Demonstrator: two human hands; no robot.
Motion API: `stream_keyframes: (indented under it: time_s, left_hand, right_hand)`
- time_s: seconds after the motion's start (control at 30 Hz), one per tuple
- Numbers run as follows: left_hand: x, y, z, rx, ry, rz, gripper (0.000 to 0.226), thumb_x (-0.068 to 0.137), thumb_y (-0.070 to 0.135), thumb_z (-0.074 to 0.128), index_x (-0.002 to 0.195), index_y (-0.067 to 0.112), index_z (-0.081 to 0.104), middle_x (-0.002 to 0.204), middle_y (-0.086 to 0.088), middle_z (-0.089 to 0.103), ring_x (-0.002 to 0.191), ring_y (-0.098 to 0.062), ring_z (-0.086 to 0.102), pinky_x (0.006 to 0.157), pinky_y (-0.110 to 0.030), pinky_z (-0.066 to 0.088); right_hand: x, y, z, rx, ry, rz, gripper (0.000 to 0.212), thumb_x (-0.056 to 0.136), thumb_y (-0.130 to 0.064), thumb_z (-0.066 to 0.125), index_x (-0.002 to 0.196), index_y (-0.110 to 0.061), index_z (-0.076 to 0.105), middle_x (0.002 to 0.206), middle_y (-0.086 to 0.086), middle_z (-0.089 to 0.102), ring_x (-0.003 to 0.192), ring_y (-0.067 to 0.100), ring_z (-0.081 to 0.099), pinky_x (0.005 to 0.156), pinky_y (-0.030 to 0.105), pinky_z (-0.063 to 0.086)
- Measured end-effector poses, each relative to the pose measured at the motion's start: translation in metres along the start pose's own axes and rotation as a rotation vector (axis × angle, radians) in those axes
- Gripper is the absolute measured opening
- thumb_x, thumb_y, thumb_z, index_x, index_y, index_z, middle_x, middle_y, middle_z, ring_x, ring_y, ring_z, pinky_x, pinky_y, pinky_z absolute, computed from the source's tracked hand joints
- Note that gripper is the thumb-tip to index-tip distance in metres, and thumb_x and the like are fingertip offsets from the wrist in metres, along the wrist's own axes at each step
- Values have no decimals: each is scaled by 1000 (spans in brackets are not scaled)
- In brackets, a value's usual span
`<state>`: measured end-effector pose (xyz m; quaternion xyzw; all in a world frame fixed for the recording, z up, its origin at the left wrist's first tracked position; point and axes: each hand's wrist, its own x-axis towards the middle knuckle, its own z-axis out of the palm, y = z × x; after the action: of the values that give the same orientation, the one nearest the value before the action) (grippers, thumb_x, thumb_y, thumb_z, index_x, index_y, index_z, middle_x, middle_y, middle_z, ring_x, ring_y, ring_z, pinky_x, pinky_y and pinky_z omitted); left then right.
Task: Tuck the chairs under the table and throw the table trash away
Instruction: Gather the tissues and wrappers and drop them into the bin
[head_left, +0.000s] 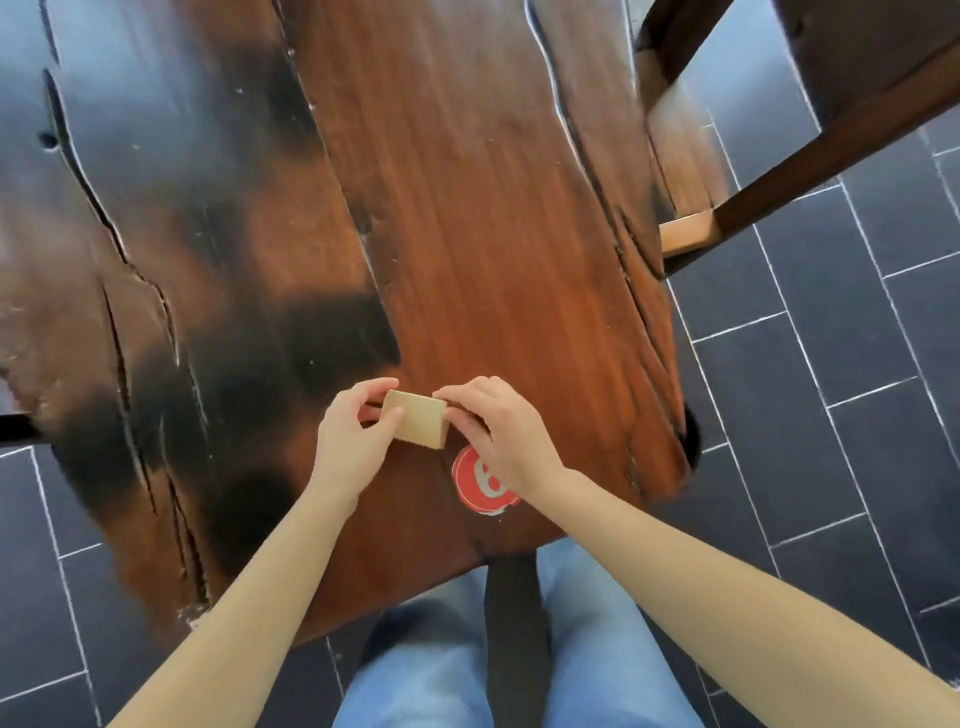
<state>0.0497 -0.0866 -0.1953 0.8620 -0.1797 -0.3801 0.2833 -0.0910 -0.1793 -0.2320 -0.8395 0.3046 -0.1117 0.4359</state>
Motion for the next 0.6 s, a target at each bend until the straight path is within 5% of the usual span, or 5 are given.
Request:
stream_keyframes:
  time_s: [0.13,0.27,0.47,0.6]
  left_hand:
    - [-11,41,47,-136,-14,-22,23,93,20,54,115,25,55,120,1,54,101,-12,53,89,-29,51]
    - [-27,87,111,-191,-123,58,27,93,18,54,118,27,51,122,4,49,102,-8,53,87,-24,52]
    - [-61,143,209,-85,-404,140,41,93,20,52,132,22,39,125,4,35,109,-8,47,91,-16,45]
    - [-79,158,272,49,-577,207,58,90,17,56,141,20,30,137,-2,32,124,-15,40,106,-30,36]
  right_hand:
    - [-8,16,-43,269,257,279,22,92,-15,57,114,-13,56,98,-3,65,87,7,60,75,13,50]
    - [-28,46,-91,434,585,460,4,93,-12,55,96,-13,57,86,-10,61,82,8,61,70,30,54]
    - [-88,107,-148,524,897,662,24,100,-16,43,92,-11,65,82,-3,67,77,11,63,62,32,54]
    - [-127,154,-173,664,1000,847,32,97,-18,37,93,-15,68,89,2,70,86,20,67,68,38,57]
